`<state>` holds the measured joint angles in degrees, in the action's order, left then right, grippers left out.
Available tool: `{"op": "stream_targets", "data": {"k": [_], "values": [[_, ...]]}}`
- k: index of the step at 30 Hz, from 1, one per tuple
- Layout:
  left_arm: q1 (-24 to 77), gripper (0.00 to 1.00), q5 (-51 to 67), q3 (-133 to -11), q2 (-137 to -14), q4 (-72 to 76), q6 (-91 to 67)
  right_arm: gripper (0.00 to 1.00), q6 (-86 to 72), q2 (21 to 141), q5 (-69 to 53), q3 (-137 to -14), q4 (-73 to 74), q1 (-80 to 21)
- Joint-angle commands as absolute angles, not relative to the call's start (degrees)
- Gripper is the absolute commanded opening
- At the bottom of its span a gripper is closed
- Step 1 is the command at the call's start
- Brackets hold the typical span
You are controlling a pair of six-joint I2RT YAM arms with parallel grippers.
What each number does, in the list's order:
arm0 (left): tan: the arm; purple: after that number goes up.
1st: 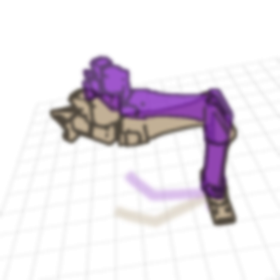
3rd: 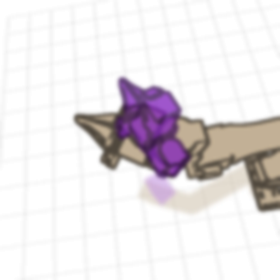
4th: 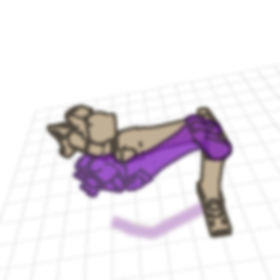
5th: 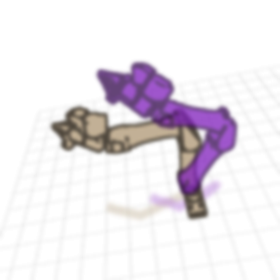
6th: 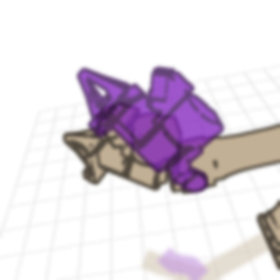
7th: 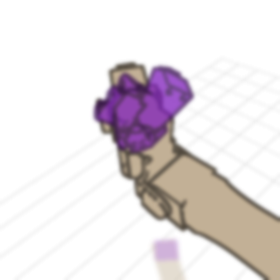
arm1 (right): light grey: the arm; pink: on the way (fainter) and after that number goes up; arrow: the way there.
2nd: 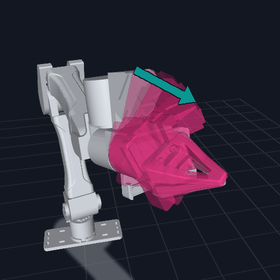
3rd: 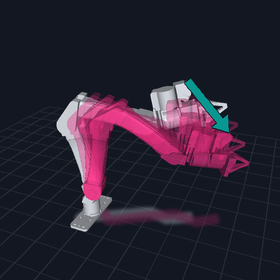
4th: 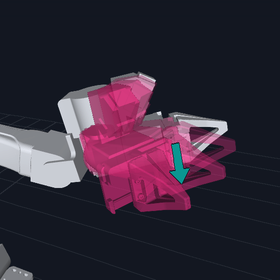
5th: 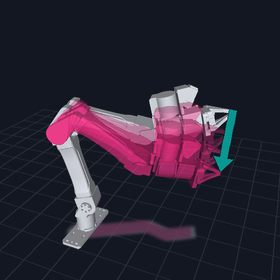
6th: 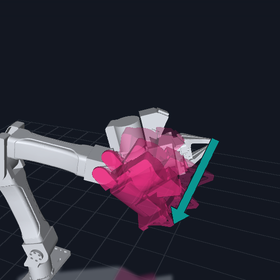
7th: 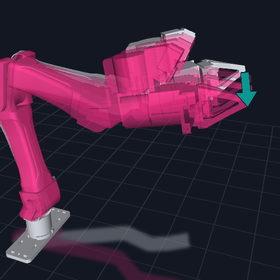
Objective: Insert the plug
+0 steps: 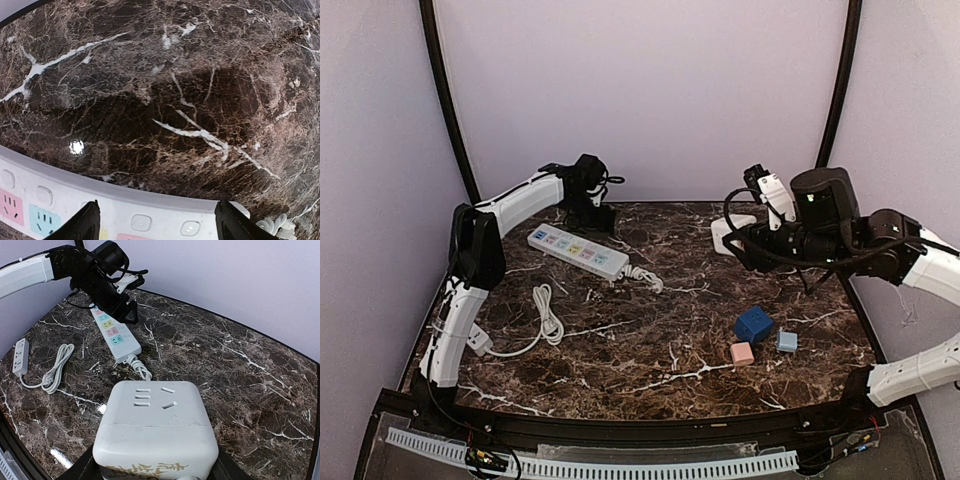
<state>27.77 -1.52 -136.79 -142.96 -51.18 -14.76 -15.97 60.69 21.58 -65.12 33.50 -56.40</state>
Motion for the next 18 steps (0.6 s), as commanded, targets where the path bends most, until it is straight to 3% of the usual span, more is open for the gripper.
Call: {"op": "stream_targets", "data": {"k": [1, 18], "values": [[25.96, 0.79, -0.18, -139.81, -144.45, -54.70, -13.44, 0.00, -17.48, 61.56, 21.23, -66.98, 30.73, -57.05], [21.27, 0.78, 4.08, -148.21, -152.09, -54.23, -13.58, 0.00, -18.35, 66.83, 21.62, -69.25, 28.72, -57.63]]}}
